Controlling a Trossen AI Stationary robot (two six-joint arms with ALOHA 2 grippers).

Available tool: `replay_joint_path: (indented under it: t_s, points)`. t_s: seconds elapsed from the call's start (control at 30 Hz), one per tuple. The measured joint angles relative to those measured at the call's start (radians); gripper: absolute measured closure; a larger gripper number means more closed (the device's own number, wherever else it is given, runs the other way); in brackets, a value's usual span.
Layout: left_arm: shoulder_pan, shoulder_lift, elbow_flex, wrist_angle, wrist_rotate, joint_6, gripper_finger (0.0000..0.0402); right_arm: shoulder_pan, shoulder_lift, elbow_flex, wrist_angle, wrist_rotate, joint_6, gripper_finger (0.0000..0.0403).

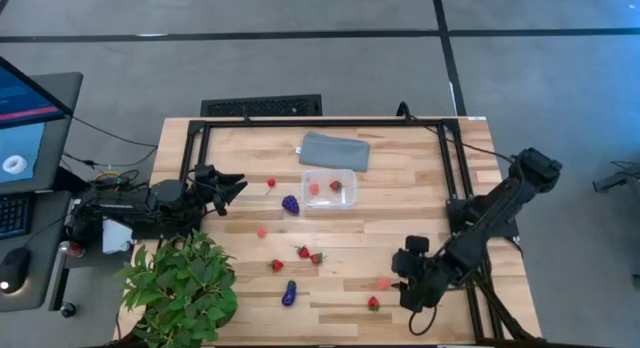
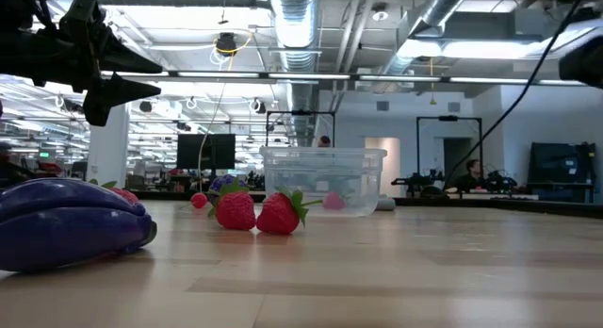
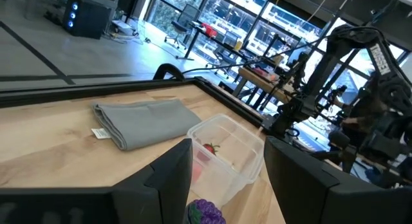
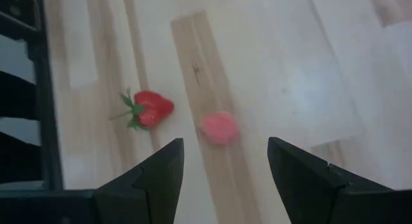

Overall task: Pick and placing Produce into tupperware
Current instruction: Put the pink peach into the transparent bin

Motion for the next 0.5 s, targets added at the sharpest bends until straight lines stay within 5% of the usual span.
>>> replay_joint_path:
  t_s: [0.5]
  points:
    - [0.000,0.000,0.000,0.000,0.000,-0.016,0.0219,-0.005,0.162,0.000,0.147,-0.008,0.035,0.0155]
